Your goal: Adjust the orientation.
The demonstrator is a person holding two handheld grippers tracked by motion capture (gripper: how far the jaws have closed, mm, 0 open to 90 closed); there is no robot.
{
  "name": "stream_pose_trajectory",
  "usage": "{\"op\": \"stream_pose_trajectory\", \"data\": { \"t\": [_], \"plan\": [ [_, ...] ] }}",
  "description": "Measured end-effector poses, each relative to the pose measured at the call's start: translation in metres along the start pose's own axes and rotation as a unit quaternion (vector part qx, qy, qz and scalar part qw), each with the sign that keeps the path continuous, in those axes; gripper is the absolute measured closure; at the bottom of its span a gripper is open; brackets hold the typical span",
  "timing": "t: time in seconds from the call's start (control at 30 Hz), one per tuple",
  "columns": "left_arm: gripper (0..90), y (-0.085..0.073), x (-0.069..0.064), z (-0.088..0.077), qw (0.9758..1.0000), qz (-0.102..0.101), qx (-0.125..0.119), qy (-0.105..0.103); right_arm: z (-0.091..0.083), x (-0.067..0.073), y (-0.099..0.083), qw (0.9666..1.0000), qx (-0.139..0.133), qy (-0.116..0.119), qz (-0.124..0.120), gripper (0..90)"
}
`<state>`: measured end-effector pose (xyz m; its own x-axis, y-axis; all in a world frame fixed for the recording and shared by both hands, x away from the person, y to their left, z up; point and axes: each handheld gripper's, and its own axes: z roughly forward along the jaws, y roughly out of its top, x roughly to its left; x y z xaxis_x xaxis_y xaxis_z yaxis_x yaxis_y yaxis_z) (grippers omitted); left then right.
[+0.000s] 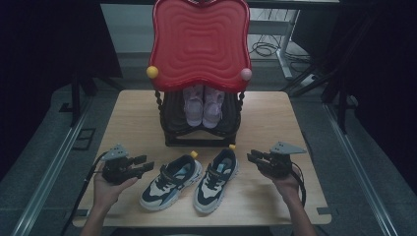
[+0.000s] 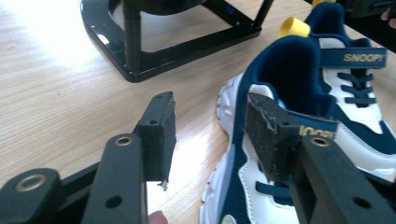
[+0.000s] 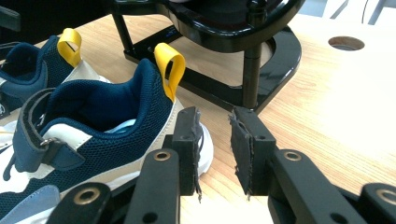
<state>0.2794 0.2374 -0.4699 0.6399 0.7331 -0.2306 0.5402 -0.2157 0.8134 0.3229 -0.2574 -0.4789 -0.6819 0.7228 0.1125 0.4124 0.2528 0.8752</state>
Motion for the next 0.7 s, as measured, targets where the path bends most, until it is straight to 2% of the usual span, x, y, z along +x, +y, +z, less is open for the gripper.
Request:
{"op": "stream_pose_trajectory", "data": {
  "t": [0.1, 0.23, 0.7],
  "plan": [
    [59.7, 0.001, -0.005, -0.004, 0.9997, 0.005, -0.002, -0.023, -0.001, -0.001, 0.000, 1.0000, -0.002, -0.003, 0.000, 70.9],
    [64.4, -0.001, -0.014, -0.006, 0.9991, 0.017, 0.006, -0.039, -0.001, -0.001, -0.001, 1.0000, 0.002, -0.005, 0.001, 70.1],
    [86.6, -0.011, -0.043, 0.001, 0.9969, 0.033, 0.026, -0.066, 0.003, 0.000, -0.002, 0.9999, 0.010, -0.004, -0.001, 69.7]
  ]
}}
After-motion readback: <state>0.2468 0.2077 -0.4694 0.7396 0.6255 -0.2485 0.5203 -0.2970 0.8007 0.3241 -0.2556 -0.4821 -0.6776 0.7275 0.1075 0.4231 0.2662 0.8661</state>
